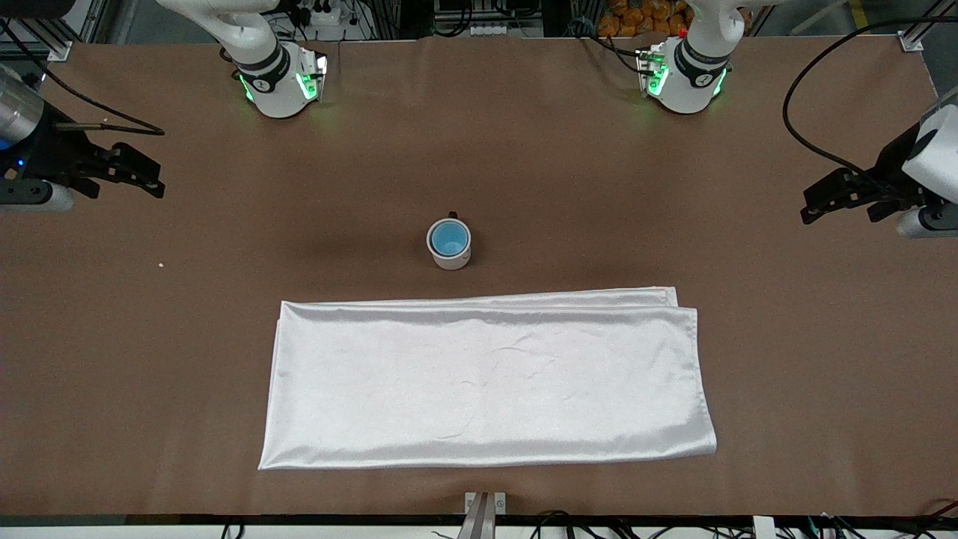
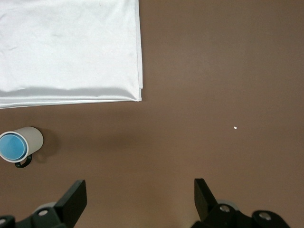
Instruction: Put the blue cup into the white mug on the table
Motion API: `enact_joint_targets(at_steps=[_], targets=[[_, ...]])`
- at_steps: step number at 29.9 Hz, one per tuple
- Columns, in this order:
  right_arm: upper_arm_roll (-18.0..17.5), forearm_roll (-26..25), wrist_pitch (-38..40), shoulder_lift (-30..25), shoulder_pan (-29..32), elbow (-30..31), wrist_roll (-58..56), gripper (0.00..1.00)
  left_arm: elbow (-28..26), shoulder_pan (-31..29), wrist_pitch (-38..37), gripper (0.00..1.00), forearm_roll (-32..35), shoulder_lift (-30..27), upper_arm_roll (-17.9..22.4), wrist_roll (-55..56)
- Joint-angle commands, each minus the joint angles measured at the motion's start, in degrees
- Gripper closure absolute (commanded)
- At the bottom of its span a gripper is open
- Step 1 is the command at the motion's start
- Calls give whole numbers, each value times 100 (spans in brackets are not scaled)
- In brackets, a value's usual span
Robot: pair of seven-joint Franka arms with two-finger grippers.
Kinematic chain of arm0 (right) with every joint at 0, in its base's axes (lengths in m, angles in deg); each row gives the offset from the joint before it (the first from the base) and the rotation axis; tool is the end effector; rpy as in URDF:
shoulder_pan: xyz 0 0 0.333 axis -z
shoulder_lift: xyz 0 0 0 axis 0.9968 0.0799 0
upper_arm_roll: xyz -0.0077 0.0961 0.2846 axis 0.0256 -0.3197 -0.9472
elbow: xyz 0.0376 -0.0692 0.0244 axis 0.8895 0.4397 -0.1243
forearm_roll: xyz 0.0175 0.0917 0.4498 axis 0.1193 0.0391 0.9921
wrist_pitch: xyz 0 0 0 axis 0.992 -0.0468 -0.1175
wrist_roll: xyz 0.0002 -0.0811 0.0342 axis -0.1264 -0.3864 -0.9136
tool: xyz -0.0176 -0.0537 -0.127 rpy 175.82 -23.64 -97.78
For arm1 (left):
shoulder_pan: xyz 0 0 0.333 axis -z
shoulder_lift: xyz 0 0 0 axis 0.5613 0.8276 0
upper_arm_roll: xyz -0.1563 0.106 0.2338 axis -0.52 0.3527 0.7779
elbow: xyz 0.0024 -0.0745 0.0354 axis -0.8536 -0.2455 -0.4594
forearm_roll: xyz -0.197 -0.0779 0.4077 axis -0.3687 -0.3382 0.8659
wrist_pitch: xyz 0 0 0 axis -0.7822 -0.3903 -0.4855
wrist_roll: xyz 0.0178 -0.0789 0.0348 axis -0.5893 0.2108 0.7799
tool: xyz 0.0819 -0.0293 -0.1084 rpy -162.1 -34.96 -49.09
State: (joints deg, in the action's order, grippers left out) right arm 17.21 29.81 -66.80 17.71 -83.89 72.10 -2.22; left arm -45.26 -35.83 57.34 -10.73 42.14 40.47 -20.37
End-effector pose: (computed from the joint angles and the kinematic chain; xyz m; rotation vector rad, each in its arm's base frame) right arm 0.6093 0.0463 0.5794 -3.1277 0.0276 0.0606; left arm 0.6416 -0.0556 0.5735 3.1078 0.0543 0.0473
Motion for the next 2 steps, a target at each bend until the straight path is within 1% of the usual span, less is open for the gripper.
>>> enact_joint_targets(at_steps=[1, 2], targets=[[-64, 65, 30, 29, 85, -63, 51, 0, -44, -43, -81, 0, -155, -101, 18, -150], [-64, 65, 30, 29, 85, -63, 51, 0, -44, -43, -81, 0, -155, -101, 18, -150]])
